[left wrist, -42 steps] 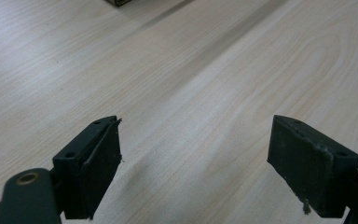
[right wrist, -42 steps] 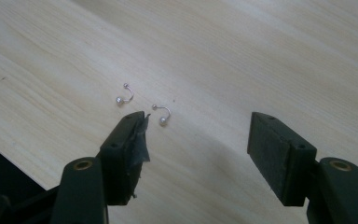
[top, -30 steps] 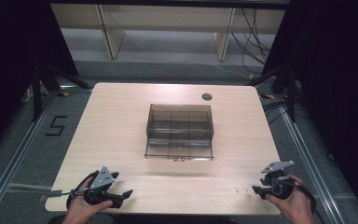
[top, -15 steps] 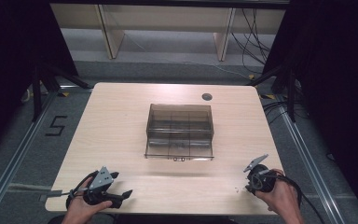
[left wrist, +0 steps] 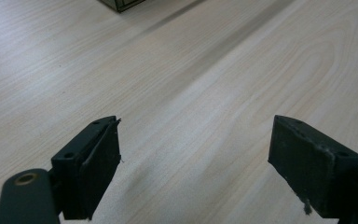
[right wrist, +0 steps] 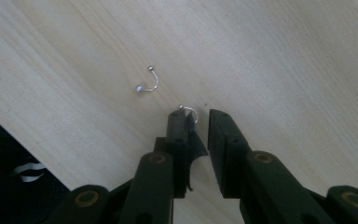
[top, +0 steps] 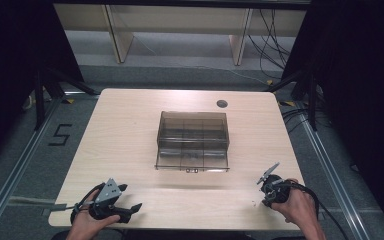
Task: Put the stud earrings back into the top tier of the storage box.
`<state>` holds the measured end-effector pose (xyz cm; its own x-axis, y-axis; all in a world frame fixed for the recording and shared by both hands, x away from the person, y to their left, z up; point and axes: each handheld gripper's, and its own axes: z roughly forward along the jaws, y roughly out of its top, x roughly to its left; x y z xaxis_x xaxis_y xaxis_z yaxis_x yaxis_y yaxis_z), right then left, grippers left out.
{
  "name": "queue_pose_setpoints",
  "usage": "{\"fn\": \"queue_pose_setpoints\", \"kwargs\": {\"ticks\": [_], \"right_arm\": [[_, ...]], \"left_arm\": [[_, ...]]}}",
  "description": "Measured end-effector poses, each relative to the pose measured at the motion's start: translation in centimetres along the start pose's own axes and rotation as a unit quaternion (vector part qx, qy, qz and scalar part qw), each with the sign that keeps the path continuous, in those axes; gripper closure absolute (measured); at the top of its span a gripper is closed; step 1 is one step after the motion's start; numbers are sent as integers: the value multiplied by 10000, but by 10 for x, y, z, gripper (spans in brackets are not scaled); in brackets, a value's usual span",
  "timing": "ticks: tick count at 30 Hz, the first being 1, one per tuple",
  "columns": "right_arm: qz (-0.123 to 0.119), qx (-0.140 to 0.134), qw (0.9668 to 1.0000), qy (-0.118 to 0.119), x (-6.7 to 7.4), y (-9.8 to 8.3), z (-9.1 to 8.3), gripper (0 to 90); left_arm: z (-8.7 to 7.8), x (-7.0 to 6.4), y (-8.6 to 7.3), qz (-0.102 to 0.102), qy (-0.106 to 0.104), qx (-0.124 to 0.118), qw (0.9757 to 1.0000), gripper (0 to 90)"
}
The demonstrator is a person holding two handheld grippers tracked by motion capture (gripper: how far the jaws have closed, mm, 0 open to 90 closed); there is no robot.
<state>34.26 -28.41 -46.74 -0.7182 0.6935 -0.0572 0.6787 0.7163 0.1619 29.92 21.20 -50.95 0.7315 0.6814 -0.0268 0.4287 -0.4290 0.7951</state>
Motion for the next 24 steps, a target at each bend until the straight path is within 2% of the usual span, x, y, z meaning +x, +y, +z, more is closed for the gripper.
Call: {"fn": "queue_pose_setpoints", "kwargs": {"ticks": [2,3,4,5,6,7,9,10,11,12,13,14,15,17,18,19,20,21,24], "right_arm": [[79,24,10000,34,1,0,1,788],[-28,68,9999,68,-1,1,2,789],[-28,68,9999,68,-1,1,2,789],[9,109,9999,105,-1,2,3,788],[-50,114,9998,144,-3,2,3,788],[19,196,9997,143,-3,5,4,790],[-58,300,9994,190,-5,6,4,796],[-72,314,9992,220,-6,7,6,804],[66,357,9989,288,-5,8,7,809],[66,357,9989,288,-5,8,7,809],[-58,388,9987,336,-9,10,7,826],[-49,458,9980,430,-12,11,8,837],[90,530,9982,283,-10,13,8,847],[43,581,9977,354,-12,14,8,853],[8,556,9977,381,-13,14,9,853],[96,649,9971,393,-12,15,8,855],[115,665,9970,380,-12,16,9,856],[-9,658,9969,419,-14,16,9,857],[-15,745,9965,367,-13,17,8,858]], "left_arm": [[0,0,0,5,5,5,10000,160],[0,0,0,-47,7,-23,10000,161],[0,0,0,-47,7,-23,10000,160],[0,2,0,96,33,-52,9999,160],[0,5,1,288,114,24,9995,161],[0,1,0,36,11,29,10000,160],[0,1,0,62,6,-21,10000,160],[-1,4,1,204,53,32,9998,160],[-1,4,1,204,53,32,9998,161],[0,2,1,99,12,-17,9999,161],[0,1,0,80,53,64,9999,161],[0,1,0,80,53,64,9999,160],[0,1,0,39,28,41,10000,160],[0,0,0,1,1,-5,10000,161],[0,1,1,150,-2,1,9999,160],[0,0,1,116,10,6,9999,161],[-1,2,1,231,14,38,9997,161],[0,1,1,196,-1,23,9998,161],[0,2,1,280,29,44,9996,161]]}}
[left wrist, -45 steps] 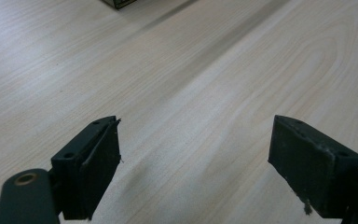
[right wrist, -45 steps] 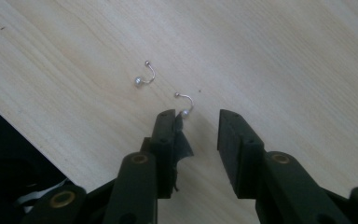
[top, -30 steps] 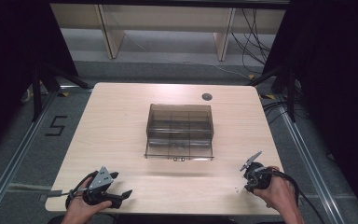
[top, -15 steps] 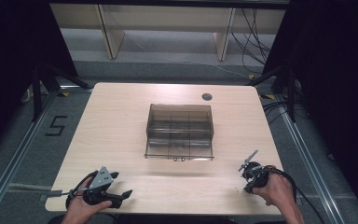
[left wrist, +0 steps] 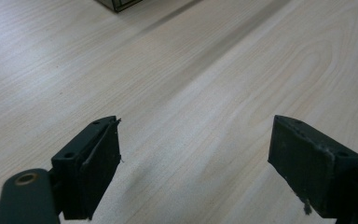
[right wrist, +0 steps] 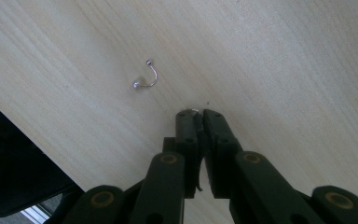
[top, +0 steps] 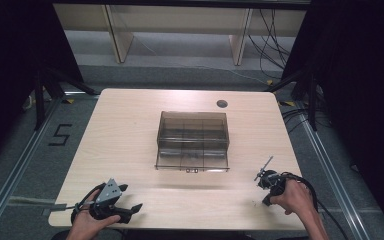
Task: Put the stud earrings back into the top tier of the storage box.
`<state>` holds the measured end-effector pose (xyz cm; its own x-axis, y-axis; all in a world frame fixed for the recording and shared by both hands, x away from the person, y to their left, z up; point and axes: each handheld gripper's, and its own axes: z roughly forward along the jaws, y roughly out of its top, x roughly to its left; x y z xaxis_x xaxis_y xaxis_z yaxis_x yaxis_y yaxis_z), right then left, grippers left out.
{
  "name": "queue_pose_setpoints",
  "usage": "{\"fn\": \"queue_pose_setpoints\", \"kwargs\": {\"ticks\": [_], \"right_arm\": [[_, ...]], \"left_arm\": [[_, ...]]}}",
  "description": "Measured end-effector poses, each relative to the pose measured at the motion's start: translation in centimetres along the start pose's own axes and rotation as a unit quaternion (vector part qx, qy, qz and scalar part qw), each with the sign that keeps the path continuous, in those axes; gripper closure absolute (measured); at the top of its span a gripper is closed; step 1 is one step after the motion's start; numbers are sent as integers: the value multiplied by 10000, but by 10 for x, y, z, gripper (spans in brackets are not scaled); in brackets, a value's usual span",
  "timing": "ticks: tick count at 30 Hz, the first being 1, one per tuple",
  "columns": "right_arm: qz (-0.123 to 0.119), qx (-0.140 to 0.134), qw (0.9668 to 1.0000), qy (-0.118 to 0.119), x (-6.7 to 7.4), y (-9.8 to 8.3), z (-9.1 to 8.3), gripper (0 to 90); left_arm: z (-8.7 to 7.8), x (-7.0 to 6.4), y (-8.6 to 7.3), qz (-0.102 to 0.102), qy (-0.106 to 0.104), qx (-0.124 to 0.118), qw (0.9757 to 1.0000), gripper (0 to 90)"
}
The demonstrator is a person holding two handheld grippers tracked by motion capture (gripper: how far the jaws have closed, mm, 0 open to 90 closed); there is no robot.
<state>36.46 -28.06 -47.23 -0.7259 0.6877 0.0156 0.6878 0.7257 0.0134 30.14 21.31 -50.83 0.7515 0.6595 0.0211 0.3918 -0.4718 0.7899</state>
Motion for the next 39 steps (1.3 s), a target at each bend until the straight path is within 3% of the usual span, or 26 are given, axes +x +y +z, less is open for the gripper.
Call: {"fn": "queue_pose_setpoints", "kwargs": {"ticks": [1,3,5,9,10,11,13,14,16,18,19,20,22,24,25,28,29,30,31,33,36,37,39], "right_arm": [[-27,-47,9999,124,-2,0,0,869],[74,-2,10000,58,-3,-1,0,869],[-111,-18,9999,37,-5,-2,0,869],[27,-52,10000,72,-4,-3,-2,870],[-123,-111,9999,34,-7,-4,-8,870],[2,-131,9999,-28,-5,-4,-13,870],[-86,-205,9998,-16,-6,-5,-17,870],[-90,-223,9997,-55,-6,-4,-23,870],[-165,-324,9992,-140,-6,-1,-36,870],[-97,-361,9992,-115,-4,1,-41,870],[-208,-448,9987,-142,-4,5,-51,869],[-208,-448,9987,-142,-4,5,-51,869],[-355,-619,9969,-319,-3,11,-69,870],[-400,-704,9962,-311,-3,13,-75,869],[-545,-781,9948,-367,-2,19,-86,870],[-672,-816,9936,-407,2,26,-96,869],[-688,-880,9929,-421,7,36,-105,870],[-732,-897,9924,-425,9,39,-107,870],[-754,-931,9919,-434,11,44,-110,869],[-828,-949,9915,-324,16,54,-113,870],[-967,-961,9903,-275,19,70,-115,870],[-1076,-963,9892,-269,19,76,-115,870],[-1065,-948,9895,-253,23,86,-116,870]], "left_arm": [[0,-2,0,-146,-32,-65,9999,161],[-1,-1,0,-112,-64,-1,9999,161],[0,-1,-1,-145,-65,-35,9999,162],[0,-1,0,-152,-44,-47,9999,161],[0,0,0,-50,4,3,10000,162],[0,1,0,14,13,21,10000,162],[0,0,0,-7,5,3,10000,162],[1,-2,0,-152,-45,-57,9999,162],[0,0,0,6,-18,-8,10000,162],[0,0,0,-5,5,12,10000,162],[1,-1,0,-153,-43,-54,9999,162],[1,-1,0,-153,-43,-54,9999,162],[0,1,0,1,14,17,10000,162],[0,0,0,-79,19,9,10000,163],[1,-1,-1,-140,-38,-16,9999,162],[1,1,0,43,6,27,10000,163],[1,-4,-1,-243,-55,-19,9997,163],[0,0,0,-29,-25,18,10000,163],[0,1,0,11,-11,-6,10000,163],[1,0,0,-86,-60,64,9999,163],[1,0,0,-36,-38,47,10000,163],[0,-2,0,-147,-79,99,9998,163],[1,-2,-1,-162,-70,55,9998,163]]}}
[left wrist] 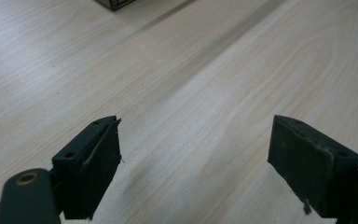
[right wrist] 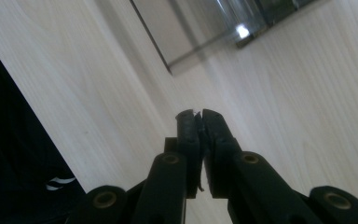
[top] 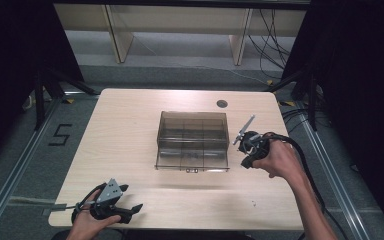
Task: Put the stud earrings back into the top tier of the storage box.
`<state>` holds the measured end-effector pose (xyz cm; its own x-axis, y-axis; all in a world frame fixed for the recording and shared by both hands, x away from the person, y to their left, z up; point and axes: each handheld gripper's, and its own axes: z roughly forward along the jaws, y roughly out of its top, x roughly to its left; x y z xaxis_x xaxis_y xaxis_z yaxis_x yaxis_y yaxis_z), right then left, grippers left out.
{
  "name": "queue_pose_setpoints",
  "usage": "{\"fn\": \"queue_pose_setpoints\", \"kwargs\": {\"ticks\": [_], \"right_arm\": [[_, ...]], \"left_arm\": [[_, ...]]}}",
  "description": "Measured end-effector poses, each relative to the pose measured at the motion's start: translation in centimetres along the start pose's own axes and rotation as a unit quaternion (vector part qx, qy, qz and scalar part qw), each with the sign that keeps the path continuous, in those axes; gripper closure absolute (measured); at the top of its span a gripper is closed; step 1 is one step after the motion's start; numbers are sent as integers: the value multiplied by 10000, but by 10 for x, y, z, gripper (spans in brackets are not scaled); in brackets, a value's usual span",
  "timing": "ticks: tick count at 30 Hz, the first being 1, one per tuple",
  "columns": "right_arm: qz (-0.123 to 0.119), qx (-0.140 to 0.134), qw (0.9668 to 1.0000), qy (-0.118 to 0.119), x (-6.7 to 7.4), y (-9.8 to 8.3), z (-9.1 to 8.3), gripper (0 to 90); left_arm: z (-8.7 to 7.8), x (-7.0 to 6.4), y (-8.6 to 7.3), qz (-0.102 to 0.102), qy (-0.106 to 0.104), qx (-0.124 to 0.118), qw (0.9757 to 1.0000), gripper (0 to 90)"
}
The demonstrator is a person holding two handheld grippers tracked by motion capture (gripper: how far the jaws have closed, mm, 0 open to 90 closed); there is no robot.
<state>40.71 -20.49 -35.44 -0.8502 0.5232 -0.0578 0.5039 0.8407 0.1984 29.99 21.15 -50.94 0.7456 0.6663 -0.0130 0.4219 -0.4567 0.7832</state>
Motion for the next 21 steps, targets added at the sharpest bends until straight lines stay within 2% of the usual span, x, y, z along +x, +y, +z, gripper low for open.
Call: {"fn": "queue_pose_setpoints", "kwargs": {"ticks": [1,2,3,4,7,8,9,10,11,12,15,16,17,19,20,21], "right_arm": [[0,0,10000,0,0,0,0,870],[-82,-42,10000,32,1,10,0,870],[-82,-42,10000,32,1,10,0,870],[-138,-35,9999,43,2,18,2,869],[-230,-22,9997,40,1,25,4,870],[-162,4,9999,18,2,28,4,870],[-116,27,9999,36,2,30,4,869],[-264,-15,9996,50,-1,35,4,869],[-262,-11,9996,40,-1,37,4,870],[-255,18,9997,63,0,40,4,870],[-302,7,9995,38,0,46,8,869],[-345,72,9993,105,0,52,14,869],[-345,72,9993,105,0,52,14,869],[-375,91,9991,148,1,58,20,869],[-402,60,9990,185,1,64,26,869],[-402,60,9990,185,1,64,26,869]], "left_arm": [[0,0,0,0,0,0,10000,163],[0,3,1,166,122,-63,9998,163],[0,3,1,166,122,-63,9998,163],[1,-1,0,-26,24,-84,10000,163],[1,-1,0,-44,-15,-56,10000,164],[0,0,1,38,26,-16,10000,164],[1,1,1,25,24,-46,10000,165],[1,3,0,170,38,5,9998,165],[2,2,-1,-12,37,1,10000,165],[2,3,0,82,53,-36,9999,165],[1,4,0,72,51,9,10000,165],[1,4,0,133,67,-13,9999,165],[1,2,-1,-42,52,-17,10000,165],[3,1,-1,-65,127,-49,9999,165],[1,5,1,206,128,-26,9997,165],[1,5,1,206,128,-26,9997,165]]}}
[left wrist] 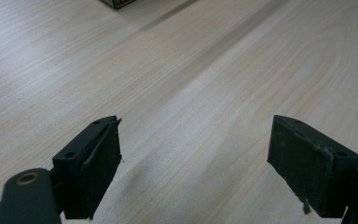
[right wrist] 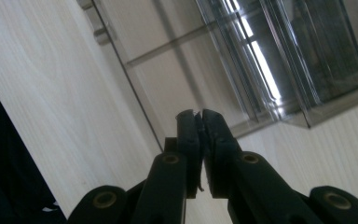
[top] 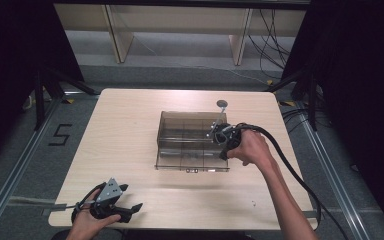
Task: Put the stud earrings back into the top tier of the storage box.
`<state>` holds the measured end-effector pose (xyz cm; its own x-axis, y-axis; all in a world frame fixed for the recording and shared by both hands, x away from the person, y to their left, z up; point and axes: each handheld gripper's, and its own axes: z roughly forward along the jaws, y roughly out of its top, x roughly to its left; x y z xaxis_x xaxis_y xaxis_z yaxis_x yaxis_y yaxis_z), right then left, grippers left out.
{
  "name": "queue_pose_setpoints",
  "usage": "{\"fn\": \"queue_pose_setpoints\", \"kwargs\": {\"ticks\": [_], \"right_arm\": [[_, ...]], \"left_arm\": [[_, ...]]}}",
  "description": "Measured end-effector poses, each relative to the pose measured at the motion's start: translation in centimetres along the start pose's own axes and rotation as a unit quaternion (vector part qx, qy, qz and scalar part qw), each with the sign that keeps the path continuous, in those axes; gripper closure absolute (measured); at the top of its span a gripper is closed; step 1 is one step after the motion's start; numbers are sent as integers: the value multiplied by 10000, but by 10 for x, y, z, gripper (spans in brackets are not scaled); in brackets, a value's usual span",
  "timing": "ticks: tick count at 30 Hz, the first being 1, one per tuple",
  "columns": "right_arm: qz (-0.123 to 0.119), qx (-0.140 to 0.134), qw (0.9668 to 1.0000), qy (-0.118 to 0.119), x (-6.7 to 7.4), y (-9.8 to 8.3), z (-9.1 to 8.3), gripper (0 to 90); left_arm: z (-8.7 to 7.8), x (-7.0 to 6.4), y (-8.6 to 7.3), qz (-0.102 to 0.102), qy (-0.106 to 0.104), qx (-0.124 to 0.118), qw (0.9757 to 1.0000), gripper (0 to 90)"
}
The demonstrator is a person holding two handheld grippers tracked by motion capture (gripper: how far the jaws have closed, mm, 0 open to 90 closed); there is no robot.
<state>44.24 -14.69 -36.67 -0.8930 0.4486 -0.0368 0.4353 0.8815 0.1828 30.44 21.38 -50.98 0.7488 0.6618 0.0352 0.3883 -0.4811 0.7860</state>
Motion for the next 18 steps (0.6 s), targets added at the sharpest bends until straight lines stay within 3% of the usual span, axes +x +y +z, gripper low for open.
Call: {"fn": "queue_pose_setpoints", "kwargs": {"ticks": [1,2,3,5,6,7,12,13,15,16,17,18], "right_arm": [[49,57,10000,21,0,5,7,869],[34,71,10000,42,-1,6,10,869],[33,110,9999,48,-3,8,13,869],[-42,211,9998,-40,-7,10,18,869],[93,264,9996,11,-7,11,20,869],[12,255,9997,-11,-9,11,21,869],[167,306,9994,-21,-9,14,25,868],[-19,348,9994,13,-13,15,30,868],[-1,348,9994,5,-13,17,33,868],[-72,338,9994,26,-14,18,34,867],[84,395,9992,38,-11,19,35,867],[84,395,9992,38,-11,19,35,867]], "left_arm": [[0,-3,-1,-250,-58,-2,9997,165],[0,-1,0,-73,-28,1,10000,165],[1,-3,-1,-272,-77,27,9996,165],[0,-3,0,-129,-60,20,9999,165],[0,-1,0,-24,-55,18,10000,165],[0,-4,-1,-219,-114,-46,9997,165],[1,-4,-1,-254,-125,37,9996,165],[1,-4,0,-159,-120,12,9998,165],[0,-4,0,-222,-82,47,9997,165],[1,-1,0,-35,-60,-12,10000,165],[1,-3,-1,-291,-146,16,9995,165],[1,-3,-1,-291,-146,16,9995,165]]}}
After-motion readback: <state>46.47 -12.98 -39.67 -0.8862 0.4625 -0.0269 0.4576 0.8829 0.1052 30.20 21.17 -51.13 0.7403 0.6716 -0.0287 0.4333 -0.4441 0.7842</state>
